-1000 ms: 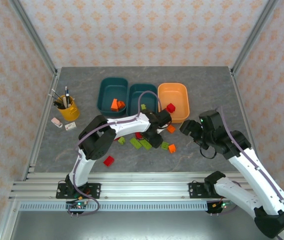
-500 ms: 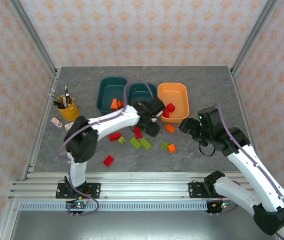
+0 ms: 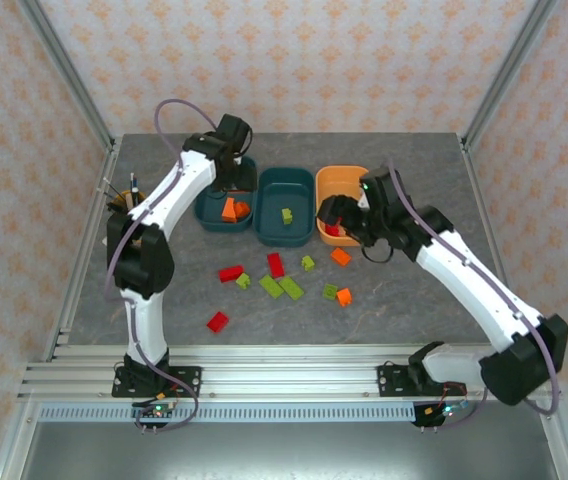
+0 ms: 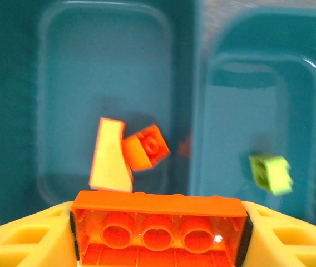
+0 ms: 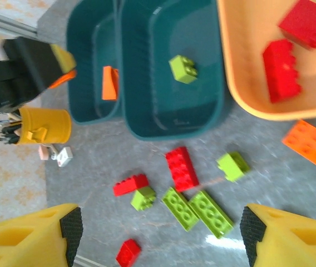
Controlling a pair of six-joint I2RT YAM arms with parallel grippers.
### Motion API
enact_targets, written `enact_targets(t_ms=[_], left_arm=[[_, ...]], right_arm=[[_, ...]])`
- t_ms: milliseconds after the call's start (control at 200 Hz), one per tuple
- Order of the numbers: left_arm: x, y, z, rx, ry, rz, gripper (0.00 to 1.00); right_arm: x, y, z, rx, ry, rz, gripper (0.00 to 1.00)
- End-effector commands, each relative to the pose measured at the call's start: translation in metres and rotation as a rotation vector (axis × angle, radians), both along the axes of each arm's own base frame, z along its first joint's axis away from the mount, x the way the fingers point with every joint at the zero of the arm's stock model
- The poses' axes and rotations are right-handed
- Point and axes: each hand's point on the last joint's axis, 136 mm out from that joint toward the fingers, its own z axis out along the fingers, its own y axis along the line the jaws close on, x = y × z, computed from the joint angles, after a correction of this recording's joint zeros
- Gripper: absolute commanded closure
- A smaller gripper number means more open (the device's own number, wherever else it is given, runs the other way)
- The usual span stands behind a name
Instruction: Sort the legos into containers by color
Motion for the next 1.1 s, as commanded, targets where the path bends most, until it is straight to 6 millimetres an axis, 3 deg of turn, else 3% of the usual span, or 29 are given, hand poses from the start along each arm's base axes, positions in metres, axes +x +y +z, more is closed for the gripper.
enact_targets(t_ms=[0, 220, 325, 400, 545, 626, 896, 1096], left_arm=[[0.017, 0.027, -0.025, 0.054, 0.057, 0.101, 0.44], [0.065, 0.034, -0.057, 0.038, 0.065, 0.117, 0.43], [0.07, 0.038, -0.078, 0.016, 0.098, 0.132, 0.41], [0.072, 0.03, -0.089, -0.02, 0.112, 0.117, 0.38], [0.074, 0.027, -0.095, -0.044, 0.118, 0.123, 0.32], [0.074, 0.026, -0.087, -0.045, 0.103, 0.124, 0.27], [0.073, 0.029, -0.027, -0.054, 0.007, 0.131, 0.16], [0.054, 0.032, 0.047, -0.08, -0.125, 0.17, 0.18]], right_arm=[[0.016, 0.017, 0.022, 0.042, -0.073, 0.041, 0.24], [0.032, 0.032, 0.021, 0.098, -0.051, 0.034, 0.23], [0.036, 0.035, 0.018, 0.107, -0.041, 0.025, 0.23], [0.038, 0.036, 0.016, 0.111, -0.036, 0.02, 0.23], [0.04, 0.038, 0.01, 0.104, -0.017, 0.024, 0.23], [0.039, 0.037, 0.004, 0.083, -0.003, 0.03, 0.23], [0.028, 0.025, -0.018, -0.053, 0.021, 0.048, 0.24], [0.007, 0.033, -0.038, -0.262, 0.025, 0.156, 0.3]])
